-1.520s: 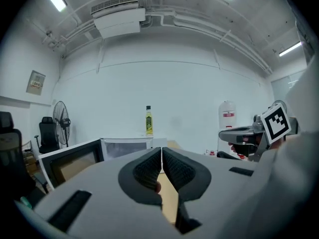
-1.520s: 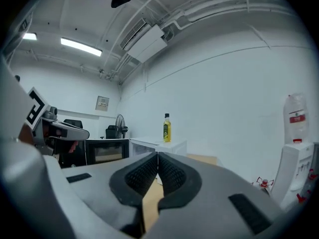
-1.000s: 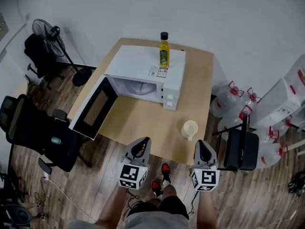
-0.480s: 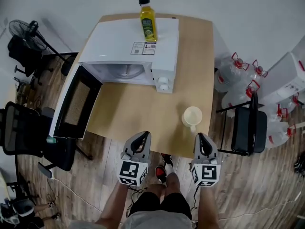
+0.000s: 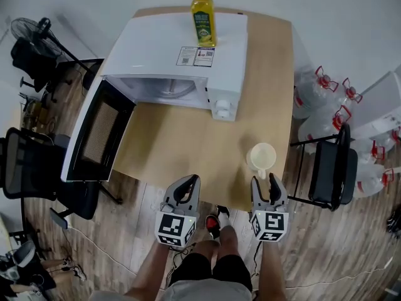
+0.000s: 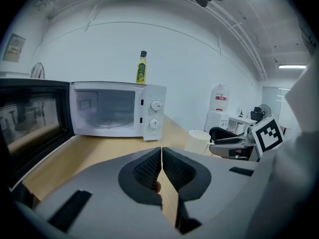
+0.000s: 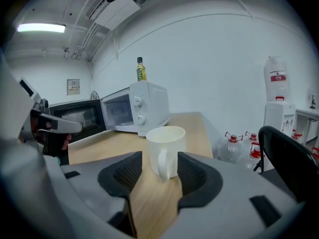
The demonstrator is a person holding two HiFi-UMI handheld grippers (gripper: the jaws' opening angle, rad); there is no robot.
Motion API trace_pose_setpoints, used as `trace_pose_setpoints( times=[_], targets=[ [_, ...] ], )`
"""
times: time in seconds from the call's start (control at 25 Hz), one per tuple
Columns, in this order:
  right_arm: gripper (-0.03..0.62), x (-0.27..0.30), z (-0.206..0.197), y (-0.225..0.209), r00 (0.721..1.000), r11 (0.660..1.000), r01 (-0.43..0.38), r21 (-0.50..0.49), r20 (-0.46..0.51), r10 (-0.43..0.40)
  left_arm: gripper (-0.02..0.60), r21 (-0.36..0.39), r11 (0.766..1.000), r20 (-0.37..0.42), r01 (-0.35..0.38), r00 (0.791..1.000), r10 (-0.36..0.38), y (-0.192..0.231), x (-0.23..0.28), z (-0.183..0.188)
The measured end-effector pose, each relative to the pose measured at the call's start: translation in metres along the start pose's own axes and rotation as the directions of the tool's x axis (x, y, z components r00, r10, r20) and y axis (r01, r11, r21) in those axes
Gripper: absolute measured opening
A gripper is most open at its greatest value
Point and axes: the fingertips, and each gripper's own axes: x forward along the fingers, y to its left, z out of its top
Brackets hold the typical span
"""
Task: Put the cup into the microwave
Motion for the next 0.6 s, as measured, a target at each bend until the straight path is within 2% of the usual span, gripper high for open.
trace_pose_setpoints(
  times=[0.24,0.44,0.6],
  targets=[
    [0.199,0.019,-0.01,-0.004,0.999,1.0,0.015,-0.027,-0.038,-0.016,0.029,-0.011,1.0,-0.012,-0.001,1.0,0.001,0.003,0.009,-0.007],
    [0.057,0.02,-0.012,-0.013,0.997,0.996,0.066,-0.058,-0.041,-0.069,0.029,-0.013,1.0,-0.015,-0.002,1.0,0.002,0.003,0.011,-0.009],
    [0.049,0.02,-0.012,-0.013,0.997,0.995,0.057,-0.081,-0.041,-0.061,0.029,-0.018,1.0,-0.016,-0.016,1.0,0.015,0.009,0.01,-0.009]
  ],
)
